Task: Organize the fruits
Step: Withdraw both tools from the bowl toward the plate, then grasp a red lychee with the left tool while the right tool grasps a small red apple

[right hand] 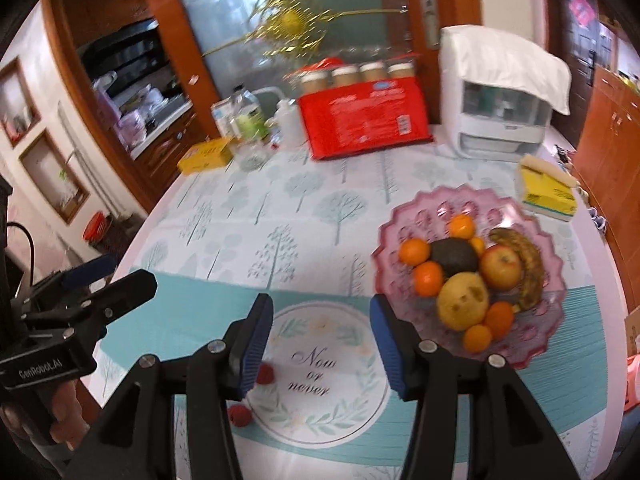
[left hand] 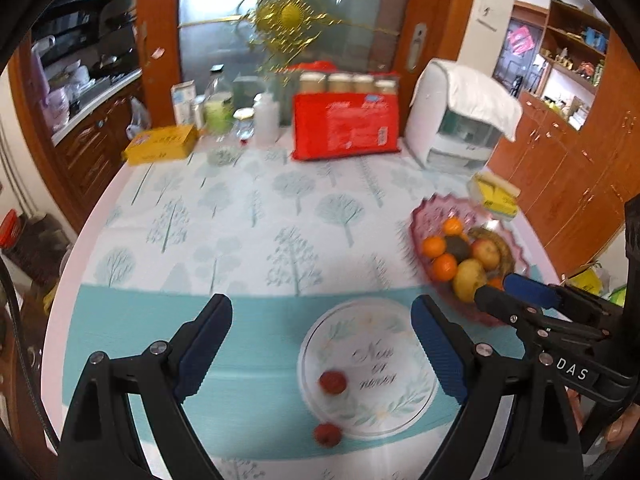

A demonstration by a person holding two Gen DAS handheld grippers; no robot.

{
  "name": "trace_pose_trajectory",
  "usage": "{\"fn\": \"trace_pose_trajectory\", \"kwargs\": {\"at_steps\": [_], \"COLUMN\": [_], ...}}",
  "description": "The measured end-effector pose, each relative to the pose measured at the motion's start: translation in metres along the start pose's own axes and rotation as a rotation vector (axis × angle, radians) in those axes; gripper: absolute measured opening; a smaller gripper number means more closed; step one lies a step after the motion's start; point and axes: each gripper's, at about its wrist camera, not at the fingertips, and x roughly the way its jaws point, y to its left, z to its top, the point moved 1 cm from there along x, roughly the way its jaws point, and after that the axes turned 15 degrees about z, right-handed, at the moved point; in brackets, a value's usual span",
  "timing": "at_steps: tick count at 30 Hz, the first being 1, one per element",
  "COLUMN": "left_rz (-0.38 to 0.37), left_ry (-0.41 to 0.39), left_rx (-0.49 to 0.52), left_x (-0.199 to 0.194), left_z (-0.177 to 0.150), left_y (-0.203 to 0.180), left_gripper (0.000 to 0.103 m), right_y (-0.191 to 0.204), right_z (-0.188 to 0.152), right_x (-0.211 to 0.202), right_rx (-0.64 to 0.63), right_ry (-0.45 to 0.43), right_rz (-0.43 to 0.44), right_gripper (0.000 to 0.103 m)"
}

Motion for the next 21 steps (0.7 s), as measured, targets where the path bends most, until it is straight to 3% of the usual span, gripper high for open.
{"fn": "trace_pose_trajectory", "kwargs": {"at_steps": [11, 16, 19, 21], "left_rz": [0.034, 0.014, -0.008, -0.027], "left_ry": [0.166, 0.195, 0.225, 0.254], "left_rx": [0.059, 0.094, 0.106, 0.105], "left_x": [0.057, 0.079, 0.090, 0.098], "left_z": [-0.096, -0.126, -0.140, -0.147], "left_y": [0.000, -0.013, -0.017, -0.019], "left_gripper": [0.090, 0.090, 0.080, 0.068], "right_y": [0.002, -0.007, -0.011, -0.013], "right_z": [-0.055, -0.082, -0.093, -0.098], "right_x": [0.056, 0.080, 0.089, 0.094], "right_rx": [0.000, 0.032, 0.064, 0.079], "right_ry": [0.127, 0.181, 0.206, 0.219], "right_rz": [0.009, 0.002, 0.012, 0.021], "right_gripper": [0.051, 0.051, 0.051, 0.051]}}
